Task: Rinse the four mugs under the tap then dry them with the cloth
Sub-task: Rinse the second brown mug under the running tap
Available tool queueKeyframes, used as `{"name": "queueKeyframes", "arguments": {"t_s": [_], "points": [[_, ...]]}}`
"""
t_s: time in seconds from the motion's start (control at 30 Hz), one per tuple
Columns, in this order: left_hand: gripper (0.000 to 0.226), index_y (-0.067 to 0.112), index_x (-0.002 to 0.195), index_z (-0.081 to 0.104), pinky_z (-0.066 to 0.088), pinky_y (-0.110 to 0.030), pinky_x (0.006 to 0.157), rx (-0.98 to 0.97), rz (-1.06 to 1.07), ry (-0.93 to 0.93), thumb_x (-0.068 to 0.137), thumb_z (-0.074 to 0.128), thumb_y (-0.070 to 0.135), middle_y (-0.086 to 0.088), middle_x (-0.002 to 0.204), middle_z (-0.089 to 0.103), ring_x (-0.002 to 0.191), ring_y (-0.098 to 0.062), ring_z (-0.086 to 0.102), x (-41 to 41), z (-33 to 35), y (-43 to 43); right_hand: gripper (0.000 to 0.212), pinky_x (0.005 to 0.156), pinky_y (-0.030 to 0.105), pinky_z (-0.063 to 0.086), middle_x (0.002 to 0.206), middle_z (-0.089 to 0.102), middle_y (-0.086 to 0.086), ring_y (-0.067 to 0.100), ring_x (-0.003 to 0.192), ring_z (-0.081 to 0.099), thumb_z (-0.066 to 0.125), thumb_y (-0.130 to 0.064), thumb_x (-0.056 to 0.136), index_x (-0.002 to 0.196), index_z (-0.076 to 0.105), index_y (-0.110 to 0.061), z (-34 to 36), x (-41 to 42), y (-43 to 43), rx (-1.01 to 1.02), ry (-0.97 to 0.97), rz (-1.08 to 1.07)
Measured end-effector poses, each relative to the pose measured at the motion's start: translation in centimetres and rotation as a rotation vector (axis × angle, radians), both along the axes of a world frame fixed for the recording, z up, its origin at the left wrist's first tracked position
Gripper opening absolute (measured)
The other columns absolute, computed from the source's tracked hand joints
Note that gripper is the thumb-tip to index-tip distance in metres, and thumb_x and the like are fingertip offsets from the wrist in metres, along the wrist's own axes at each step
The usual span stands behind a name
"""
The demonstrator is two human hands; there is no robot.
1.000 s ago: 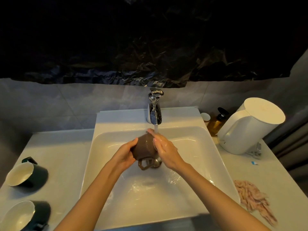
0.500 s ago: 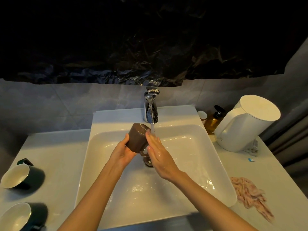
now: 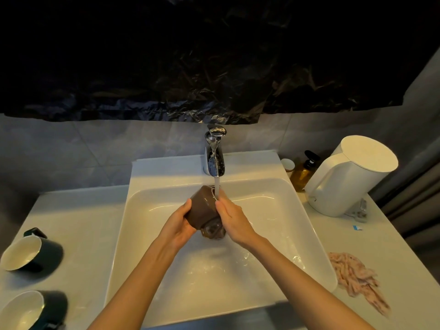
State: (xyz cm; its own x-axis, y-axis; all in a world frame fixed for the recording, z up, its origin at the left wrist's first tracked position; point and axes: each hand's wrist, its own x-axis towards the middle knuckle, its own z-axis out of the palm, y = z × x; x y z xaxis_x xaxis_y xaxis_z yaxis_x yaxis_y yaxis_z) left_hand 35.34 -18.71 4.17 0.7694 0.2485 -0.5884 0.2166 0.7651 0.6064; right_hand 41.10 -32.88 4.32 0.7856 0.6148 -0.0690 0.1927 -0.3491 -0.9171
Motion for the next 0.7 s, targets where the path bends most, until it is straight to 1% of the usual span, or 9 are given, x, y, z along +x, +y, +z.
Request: {"name": "queueKeyframes", "arguments": {"t_s": [0.07, 0.1, 0.2, 0.27, 0.37, 0.43, 0.53, 0.6, 0.7], "points": [[0.030, 0.006, 0.119, 0.058, 0.051, -0.042, 0.085, 0.029, -0.012, -0.020, 0.097, 0.050, 0.025, -0.018, 0.110, 0.067, 0.104, -0.030, 0.062, 0.0, 0.1, -0.1, 0.050, 0.113, 0.031, 0.034, 0.152, 0.037, -0.003, 0.013, 0.136, 0.040, 0.027, -0.038, 0.104, 0.153, 0.021, -0.028, 0.0, 0.1, 0.0, -0.070, -0.016, -0.018], [0.029, 0.007, 0.118, 0.058, 0.051, -0.042, 0.087, 0.053, -0.012, -0.029, 0.097, 0.050, 0.024, -0.018, 0.110, 0.067, 0.105, -0.030, 0.062, 0.0, 0.2, -0.1, 0.048, 0.108, 0.029, 0.039, 0.147, 0.045, -0.003, 0.014, 0.130, 0.046, 0.030, -0.036, 0.104, 0.151, 0.026, -0.028, 0.2, 0.0, -0.3, -0.092, -0.055, -0.023], [0.024, 0.009, 0.116, 0.058, 0.052, -0.037, 0.088, 0.214, -0.012, -0.067, 0.098, 0.049, 0.021, -0.014, 0.105, 0.069, 0.098, -0.024, 0.065, -0.1, 0.2, 0.2, 0.031, 0.087, 0.026, 0.053, 0.107, 0.070, -0.003, 0.015, 0.097, 0.065, 0.046, -0.028, 0.100, 0.127, 0.062, -0.028, 0.7, -0.4, -1.4, -0.031, -0.088, -0.059], [0.025, 0.007, 0.118, 0.058, 0.051, -0.031, 0.088, 0.385, -0.058, -0.084, 0.097, 0.050, 0.019, -0.012, 0.106, 0.069, 0.100, -0.022, 0.065, -0.3, 0.3, 0.4, 0.025, 0.083, 0.035, 0.058, 0.097, 0.073, 0.000, 0.017, 0.093, 0.068, 0.052, -0.028, 0.097, 0.107, 0.074, -0.021, 1.1, 0.2, -1.8, 0.037, 0.051, -0.163], [0.018, 0.016, 0.109, 0.064, 0.050, -0.013, 0.074, 0.720, -0.177, -0.100, 0.094, 0.056, 0.022, -0.001, 0.099, 0.072, 0.095, -0.014, 0.066, -0.7, 0.7, -0.3, 0.027, 0.074, 0.041, 0.061, 0.116, 0.064, 0.002, 0.022, 0.106, 0.065, 0.052, -0.032, 0.098, 0.117, 0.064, -0.017, 2.4, 1.1, -1.5, 0.113, 0.417, -0.227], [0.007, 0.022, 0.096, 0.066, 0.052, -0.013, 0.068, 0.913, -0.219, -0.115, 0.092, 0.061, 0.021, 0.005, 0.090, 0.071, 0.087, -0.014, 0.067, -0.8, 0.9, -0.9, 0.031, 0.072, 0.046, 0.060, 0.118, 0.060, 0.001, 0.024, 0.105, 0.064, 0.050, -0.039, 0.098, 0.120, 0.059, -0.019, 3.2, 1.4, -1.0, 0.100, 0.568, -0.205], [0.014, 0.024, 0.082, 0.069, 0.054, -0.033, 0.074, 1.275, -0.367, -0.157, 0.086, 0.065, 0.037, 0.008, 0.072, 0.069, 0.077, -0.018, 0.064, -1.0, 0.4, -1.3, 0.041, 0.073, 0.047, 0.060, 0.118, 0.059, 0.004, 0.026, 0.106, 0.061, 0.055, -0.053, 0.091, 0.119, 0.055, -0.022, 3.6, 1.6, 0.0, 0.010, 0.661, -0.162], [0.013, 0.034, 0.079, 0.070, 0.038, -0.025, 0.079, 1.485, -0.443, -0.129, 0.085, 0.064, 0.044, 0.018, 0.068, 0.063, 0.086, -0.020, 0.052, -1.1, 0.4, -1.9, 0.055, 0.072, 0.045, 0.060, 0.118, 0.058, 0.005, 0.023, 0.106, 0.061, 0.062, -0.058, 0.084, 0.124, 0.048, -0.023, 3.5, 1.6, 0.3, -0.052, 0.695, -0.159], [0.015, 0.032, 0.089, 0.075, 0.027, -0.026, 0.090, 1.665, -0.417, -0.106, 0.084, 0.065, 0.043, 0.014, 0.080, 0.068, 0.098, -0.014, 0.042, -1.3, 1.3, -3.0, 0.045, 0.077, 0.044, 0.059, 0.107, 0.057, 0.001, 0.021, 0.099, 0.062, 0.060, -0.040, 0.089, 0.127, 0.042, -0.022, 3.1, 1.4, 0.7, -0.047, 0.649, -0.227]]}}
